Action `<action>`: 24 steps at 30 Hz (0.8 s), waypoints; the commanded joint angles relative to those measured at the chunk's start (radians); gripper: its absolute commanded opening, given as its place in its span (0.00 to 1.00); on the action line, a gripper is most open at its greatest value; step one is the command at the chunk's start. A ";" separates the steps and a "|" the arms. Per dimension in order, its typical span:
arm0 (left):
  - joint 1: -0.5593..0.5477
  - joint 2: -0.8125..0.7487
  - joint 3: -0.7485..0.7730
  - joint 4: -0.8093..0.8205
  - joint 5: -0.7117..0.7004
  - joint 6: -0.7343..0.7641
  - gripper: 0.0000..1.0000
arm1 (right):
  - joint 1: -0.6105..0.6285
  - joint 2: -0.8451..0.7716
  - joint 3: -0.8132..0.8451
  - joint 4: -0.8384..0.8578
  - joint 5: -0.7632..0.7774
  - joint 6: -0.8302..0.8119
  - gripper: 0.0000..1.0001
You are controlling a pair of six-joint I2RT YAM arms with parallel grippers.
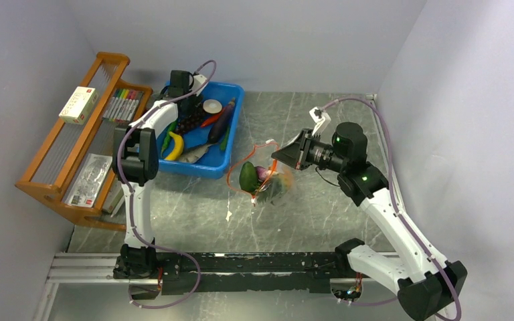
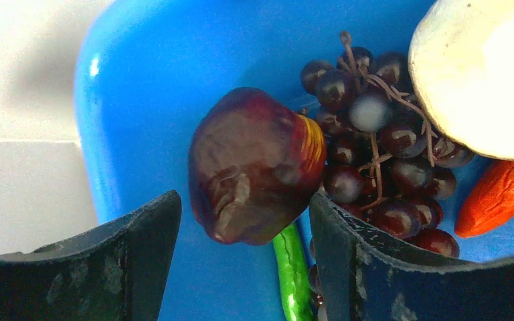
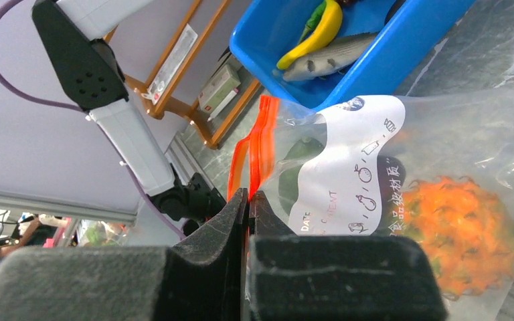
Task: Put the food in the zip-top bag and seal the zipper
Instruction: Pick up the fake vegetable from the bin.
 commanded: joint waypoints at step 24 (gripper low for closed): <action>-0.018 0.053 0.055 0.007 -0.123 -0.051 0.62 | -0.003 -0.061 -0.048 0.094 -0.030 0.067 0.00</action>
